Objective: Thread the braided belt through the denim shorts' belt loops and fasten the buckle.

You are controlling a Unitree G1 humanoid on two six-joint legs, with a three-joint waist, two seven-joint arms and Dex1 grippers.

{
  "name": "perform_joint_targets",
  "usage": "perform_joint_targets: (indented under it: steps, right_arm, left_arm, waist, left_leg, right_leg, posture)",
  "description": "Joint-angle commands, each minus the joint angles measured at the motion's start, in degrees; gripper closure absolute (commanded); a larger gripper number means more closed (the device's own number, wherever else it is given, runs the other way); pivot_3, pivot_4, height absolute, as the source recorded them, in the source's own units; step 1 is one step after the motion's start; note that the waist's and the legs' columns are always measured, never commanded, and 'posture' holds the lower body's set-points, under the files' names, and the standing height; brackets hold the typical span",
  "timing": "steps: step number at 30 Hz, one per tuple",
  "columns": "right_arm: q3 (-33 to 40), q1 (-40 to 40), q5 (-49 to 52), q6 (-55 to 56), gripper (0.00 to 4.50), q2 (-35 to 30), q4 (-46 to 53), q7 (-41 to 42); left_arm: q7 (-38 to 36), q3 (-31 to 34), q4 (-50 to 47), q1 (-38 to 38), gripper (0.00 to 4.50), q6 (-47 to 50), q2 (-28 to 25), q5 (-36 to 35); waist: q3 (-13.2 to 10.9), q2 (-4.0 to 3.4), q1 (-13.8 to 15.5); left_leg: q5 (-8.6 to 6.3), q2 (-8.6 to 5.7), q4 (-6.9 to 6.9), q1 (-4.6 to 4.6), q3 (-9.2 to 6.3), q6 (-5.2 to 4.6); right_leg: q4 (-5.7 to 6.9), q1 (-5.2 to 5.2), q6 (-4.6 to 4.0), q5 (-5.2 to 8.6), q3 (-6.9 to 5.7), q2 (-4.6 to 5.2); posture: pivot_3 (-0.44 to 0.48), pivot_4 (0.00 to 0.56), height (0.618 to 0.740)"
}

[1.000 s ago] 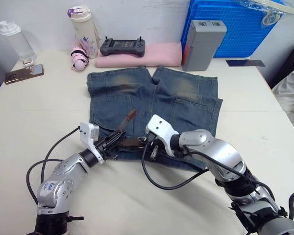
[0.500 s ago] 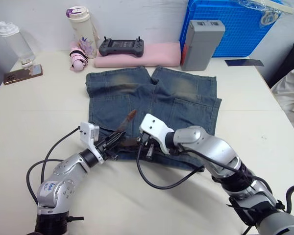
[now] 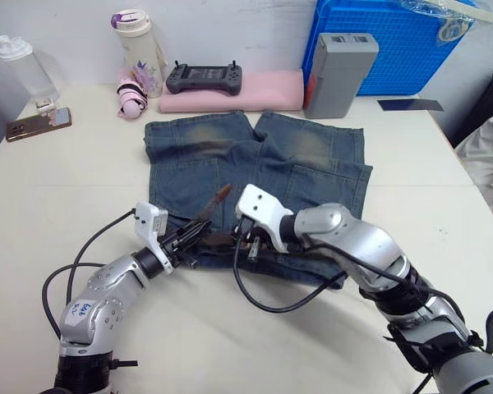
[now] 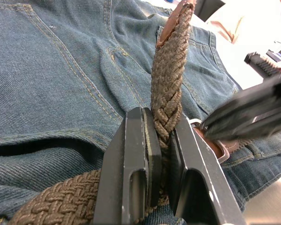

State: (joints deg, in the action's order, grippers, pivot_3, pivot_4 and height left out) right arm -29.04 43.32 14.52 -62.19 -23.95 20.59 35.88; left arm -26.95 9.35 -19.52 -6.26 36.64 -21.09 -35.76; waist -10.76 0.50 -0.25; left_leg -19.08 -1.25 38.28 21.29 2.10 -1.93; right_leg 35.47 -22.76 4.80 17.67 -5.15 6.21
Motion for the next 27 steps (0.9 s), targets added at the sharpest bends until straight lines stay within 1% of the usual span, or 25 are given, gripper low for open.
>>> perform_joint_targets:
  steps: [1,7,11,15,22,27]
  right_arm:
    - [-1.33,-0.29,-1.9,3.09,4.45,0.36,-0.47,-0.58]
    - [-1.76,-0.65,-2.8,3.89,4.45,1.26,-1.44,0.04]
    - [-1.45,-0.2,-2.98,4.07,4.45,1.18,-1.48,0.47]
    - [-2.91,-0.43,-3.58,4.48,4.45,0.43,-1.2,1.59]
    - [-3.76,-1.13,-4.05,4.84,4.45,-0.15,-0.64,2.89]
    - [-2.07,-0.78,-4.07,4.84,4.45,0.38,-1.1,2.4]
  left_arm:
    - [0.0,-0.1,-1.15,-0.2,4.5,-0.57,-0.09,-0.03]
    - [-0.16,-0.09,-1.02,-0.33,4.5,-0.74,-0.26,0.08]
    - [-0.66,0.38,-0.43,-0.9,4.5,-0.91,-1.05,0.23]
    - [-1.82,0.24,0.26,-2.09,4.5,-1.09,-2.33,0.64]
    - [-7.29,-1.93,4.34,-6.82,4.5,-3.82,-6.88,3.74]
    - [-9.64,-2.76,6.36,-8.46,4.5,-5.26,-7.32,4.53]
  waist:
    - [0.0,0.0,0.0]
    - [0.0,0.0,-0.01]
    - [0.0,0.0,-0.01]
    - [0.0,0.0,-0.03]
    - [0.0,0.0,-0.14]
    - [0.0,0.0,-0.09]
  left_leg:
    - [0.01,0.0,0.0,0.0,-0.01,0.01]
    - [0.01,0.0,-0.01,0.0,-0.01,0.01]
    - [0.01,0.0,-0.01,-0.01,-0.01,0.02]
    - [0.01,0.0,-0.01,-0.01,0.0,0.02]
    - [0.03,0.0,-0.02,-0.02,-0.01,0.05]
    - [0.03,0.01,-0.01,-0.02,-0.01,0.05]
  right_leg:
    - [0.01,0.0,0.0,0.0,0.0,0.0]
    - [0.0,0.0,0.0,0.0,-0.01,0.0]
    - [0.01,0.0,0.0,0.0,-0.01,0.0]
    - [0.01,0.0,0.0,0.0,-0.01,0.0]
    - [0.04,0.0,0.0,0.0,-0.02,-0.02]
    - [0.03,0.0,0.0,0.0,-0.03,-0.02]
  posture:
    - [0.0,0.15,0.725]
    - [0.0,0.15,0.725]
    - [0.0,0.15,0.725]
    - [0.0,0.15,0.725]
    - [0.0,0.15,0.725]
    - [0.0,0.15,0.725]
